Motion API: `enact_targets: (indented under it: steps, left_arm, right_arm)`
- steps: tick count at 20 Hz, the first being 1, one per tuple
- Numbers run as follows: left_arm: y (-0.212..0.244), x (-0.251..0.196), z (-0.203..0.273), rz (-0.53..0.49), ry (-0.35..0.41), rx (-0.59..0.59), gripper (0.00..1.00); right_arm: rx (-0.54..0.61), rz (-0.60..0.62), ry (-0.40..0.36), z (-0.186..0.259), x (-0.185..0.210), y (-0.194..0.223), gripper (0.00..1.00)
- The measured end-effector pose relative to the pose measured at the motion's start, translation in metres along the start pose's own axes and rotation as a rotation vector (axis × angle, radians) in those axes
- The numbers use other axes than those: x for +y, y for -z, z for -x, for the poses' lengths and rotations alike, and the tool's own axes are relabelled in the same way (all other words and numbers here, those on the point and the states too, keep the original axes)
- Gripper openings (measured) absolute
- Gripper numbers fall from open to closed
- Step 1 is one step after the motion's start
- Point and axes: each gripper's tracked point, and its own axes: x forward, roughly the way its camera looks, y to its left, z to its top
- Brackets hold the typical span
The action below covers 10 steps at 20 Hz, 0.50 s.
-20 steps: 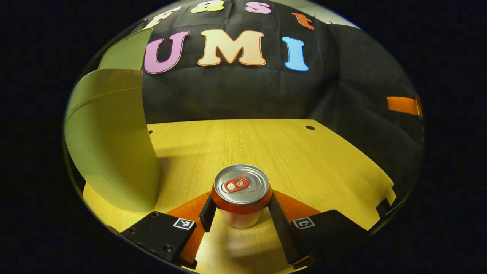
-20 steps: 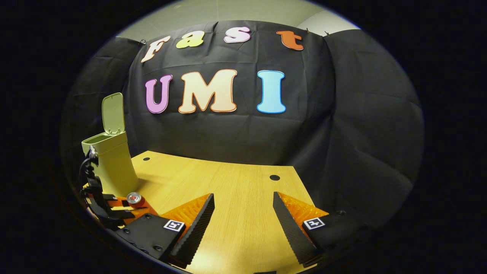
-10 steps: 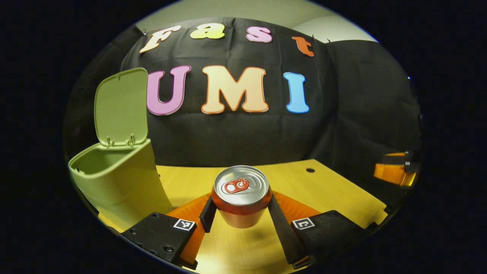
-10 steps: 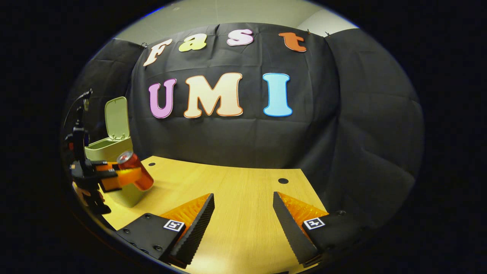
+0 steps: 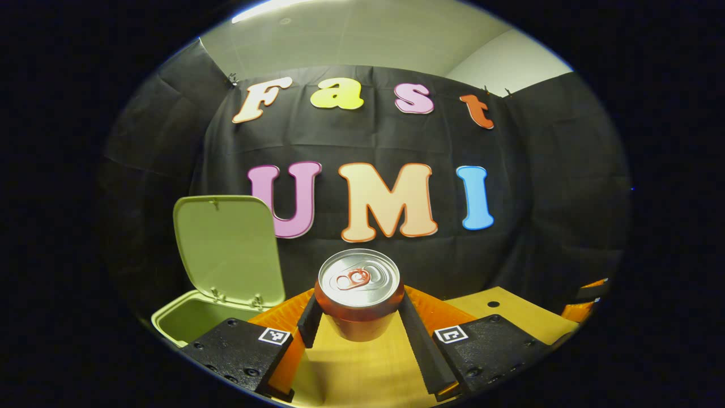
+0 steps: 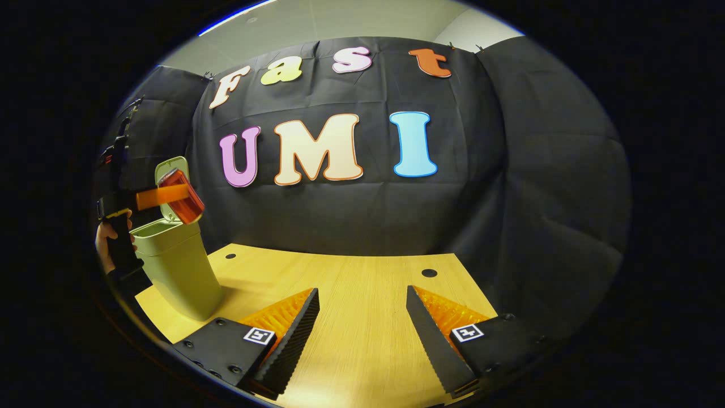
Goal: Press the lid of the desktop garbage bin to open it, pick up the crumpled paper on the desktop and throw it into the bin, then pick up the pop can on the desktop and drop it into the bin, and finally close the garbage bin lid.
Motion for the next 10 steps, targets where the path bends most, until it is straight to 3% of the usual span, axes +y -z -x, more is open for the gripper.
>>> enact_targets:
  steps: [4,10]
  left_arm:
    - [-0.012,0.041,0.006,-0.019,-0.080,-0.027,0.77]
    - [0.011,0.096,0.022,-0.023,-0.192,0.026,0.77]
  right_arm:
    - [-0.001,-0.005,-0.022,-0.008,0.015,0.000,0.97]
    - [0.011,0.006,-0.057,-0.017,0.036,0.002,0.97]
